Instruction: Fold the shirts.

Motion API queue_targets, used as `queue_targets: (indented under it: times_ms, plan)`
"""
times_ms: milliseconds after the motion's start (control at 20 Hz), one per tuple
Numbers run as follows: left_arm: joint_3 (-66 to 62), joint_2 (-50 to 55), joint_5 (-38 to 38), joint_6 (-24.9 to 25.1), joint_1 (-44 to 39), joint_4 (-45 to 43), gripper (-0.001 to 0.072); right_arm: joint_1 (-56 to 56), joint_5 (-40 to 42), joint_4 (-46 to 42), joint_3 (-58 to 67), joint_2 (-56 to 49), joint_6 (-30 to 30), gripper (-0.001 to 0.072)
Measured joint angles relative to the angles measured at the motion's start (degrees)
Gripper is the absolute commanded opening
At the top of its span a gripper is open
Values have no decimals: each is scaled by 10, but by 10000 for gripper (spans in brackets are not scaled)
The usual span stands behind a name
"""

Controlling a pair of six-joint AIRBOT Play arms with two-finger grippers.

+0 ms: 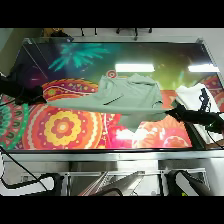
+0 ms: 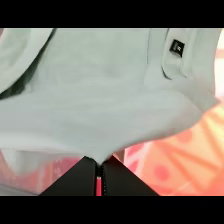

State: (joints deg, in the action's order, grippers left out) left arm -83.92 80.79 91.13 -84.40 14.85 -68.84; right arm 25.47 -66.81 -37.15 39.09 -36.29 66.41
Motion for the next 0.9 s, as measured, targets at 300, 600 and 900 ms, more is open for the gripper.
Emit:
queue_targets:
  times_ms: [300, 600, 900]
  plan:
    - [160, -16, -9, 62, 47, 101, 11, 23, -33, 69, 30, 2, -35, 17]
    - [103, -148, -12, 197, 163, 693, 13, 26, -38, 243, 367, -17, -95, 18]
    - [-104, -275, -78, 229, 391, 1031, 13, 26, -21, 299, 758, -89, -77, 18]
